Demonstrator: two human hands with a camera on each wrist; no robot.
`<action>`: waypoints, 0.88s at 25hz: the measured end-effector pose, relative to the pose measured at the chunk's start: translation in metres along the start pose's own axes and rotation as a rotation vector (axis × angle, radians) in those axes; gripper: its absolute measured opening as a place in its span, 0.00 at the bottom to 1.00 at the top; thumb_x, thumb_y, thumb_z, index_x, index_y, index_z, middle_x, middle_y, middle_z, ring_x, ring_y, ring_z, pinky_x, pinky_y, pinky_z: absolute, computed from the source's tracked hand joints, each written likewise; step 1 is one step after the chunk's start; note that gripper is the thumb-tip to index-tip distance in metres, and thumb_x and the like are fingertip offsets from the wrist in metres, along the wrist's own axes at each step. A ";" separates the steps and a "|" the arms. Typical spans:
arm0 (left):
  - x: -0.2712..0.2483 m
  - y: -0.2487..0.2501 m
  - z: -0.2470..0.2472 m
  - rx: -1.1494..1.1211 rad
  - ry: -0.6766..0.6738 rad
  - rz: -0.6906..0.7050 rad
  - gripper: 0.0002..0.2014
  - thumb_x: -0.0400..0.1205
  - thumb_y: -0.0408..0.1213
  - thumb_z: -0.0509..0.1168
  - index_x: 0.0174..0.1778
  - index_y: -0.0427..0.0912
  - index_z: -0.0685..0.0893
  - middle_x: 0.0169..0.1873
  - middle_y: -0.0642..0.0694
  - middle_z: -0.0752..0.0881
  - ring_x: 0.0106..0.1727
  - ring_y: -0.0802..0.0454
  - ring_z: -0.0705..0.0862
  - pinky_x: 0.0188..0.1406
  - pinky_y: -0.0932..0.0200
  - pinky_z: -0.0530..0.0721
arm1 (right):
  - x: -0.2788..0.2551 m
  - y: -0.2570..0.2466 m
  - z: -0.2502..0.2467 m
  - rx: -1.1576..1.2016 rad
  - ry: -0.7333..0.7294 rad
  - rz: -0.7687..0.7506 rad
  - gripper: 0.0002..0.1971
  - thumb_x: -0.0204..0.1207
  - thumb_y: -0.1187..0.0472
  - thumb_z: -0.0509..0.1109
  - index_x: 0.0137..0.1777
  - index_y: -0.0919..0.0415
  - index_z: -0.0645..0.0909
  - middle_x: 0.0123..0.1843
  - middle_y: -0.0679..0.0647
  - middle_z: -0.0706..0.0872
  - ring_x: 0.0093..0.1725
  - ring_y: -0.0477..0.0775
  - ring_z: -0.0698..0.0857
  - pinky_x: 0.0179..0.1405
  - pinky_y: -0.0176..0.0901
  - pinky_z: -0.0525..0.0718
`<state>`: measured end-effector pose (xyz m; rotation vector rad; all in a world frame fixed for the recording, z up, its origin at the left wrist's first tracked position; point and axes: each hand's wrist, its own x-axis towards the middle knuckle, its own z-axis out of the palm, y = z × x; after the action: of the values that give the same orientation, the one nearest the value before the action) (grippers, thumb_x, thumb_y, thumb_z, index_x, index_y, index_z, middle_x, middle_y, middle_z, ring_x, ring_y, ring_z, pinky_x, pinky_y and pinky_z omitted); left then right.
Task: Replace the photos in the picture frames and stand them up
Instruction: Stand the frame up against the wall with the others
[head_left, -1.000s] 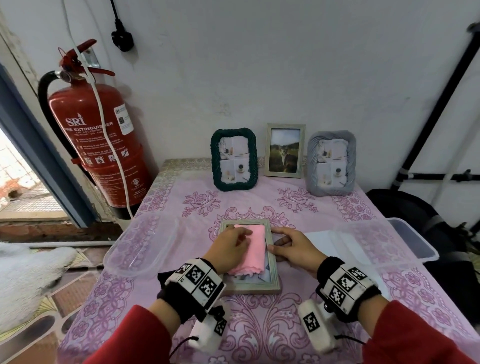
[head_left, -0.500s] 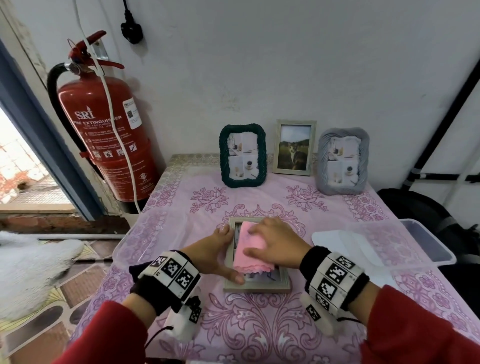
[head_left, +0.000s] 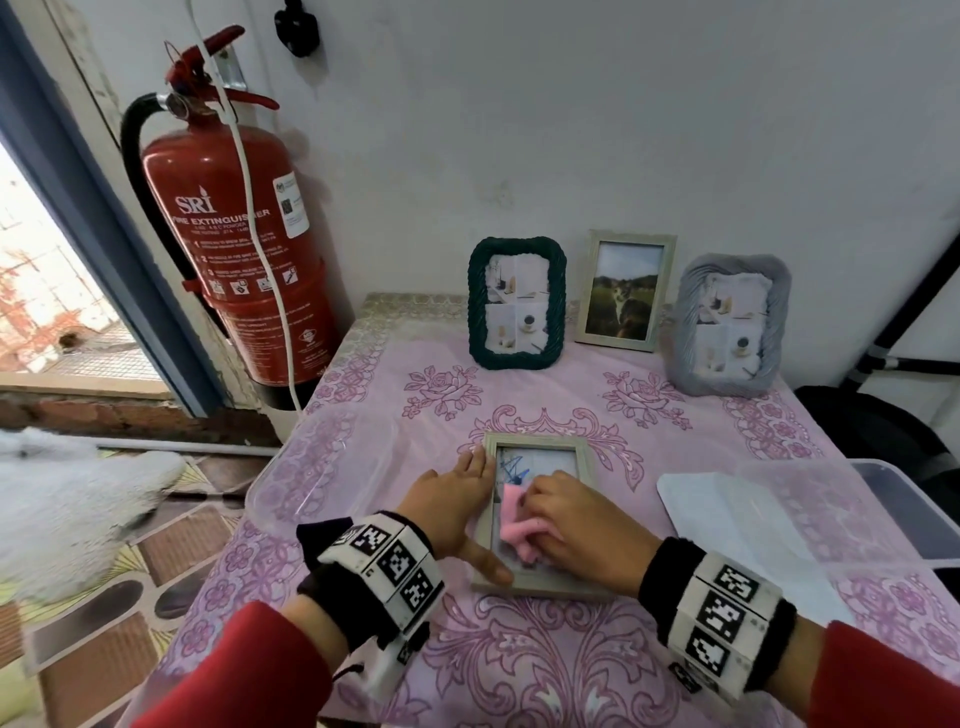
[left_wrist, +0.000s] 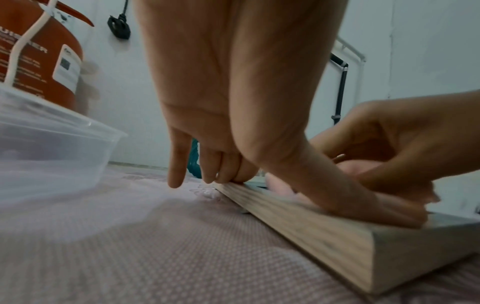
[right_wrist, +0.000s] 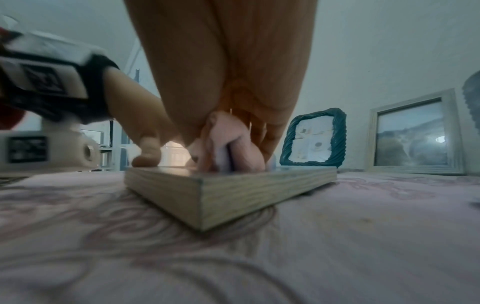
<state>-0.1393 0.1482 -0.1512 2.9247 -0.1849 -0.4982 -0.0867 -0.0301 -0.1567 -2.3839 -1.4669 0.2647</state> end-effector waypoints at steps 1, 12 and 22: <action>0.000 0.000 0.000 0.013 -0.005 0.000 0.64 0.64 0.62 0.74 0.82 0.35 0.39 0.83 0.39 0.42 0.84 0.48 0.42 0.80 0.45 0.56 | -0.008 -0.002 -0.003 0.034 -0.020 -0.028 0.08 0.75 0.67 0.64 0.41 0.64 0.85 0.46 0.52 0.81 0.47 0.45 0.76 0.51 0.33 0.72; 0.001 -0.004 0.002 0.027 0.023 0.050 0.63 0.63 0.64 0.73 0.82 0.37 0.42 0.83 0.40 0.43 0.84 0.49 0.45 0.78 0.47 0.59 | 0.027 0.027 -0.016 -0.093 -0.013 0.157 0.09 0.79 0.63 0.61 0.45 0.63 0.83 0.51 0.56 0.79 0.53 0.54 0.76 0.52 0.43 0.72; 0.002 -0.003 0.003 0.082 0.012 0.028 0.64 0.64 0.67 0.71 0.82 0.36 0.40 0.83 0.40 0.42 0.84 0.49 0.44 0.79 0.47 0.60 | -0.018 -0.001 -0.003 -0.048 -0.069 -0.020 0.11 0.80 0.57 0.60 0.52 0.58 0.84 0.55 0.52 0.81 0.54 0.52 0.76 0.56 0.49 0.74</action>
<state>-0.1382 0.1506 -0.1549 2.9996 -0.2509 -0.4796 -0.0950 -0.0459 -0.1538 -2.4188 -1.5441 0.3130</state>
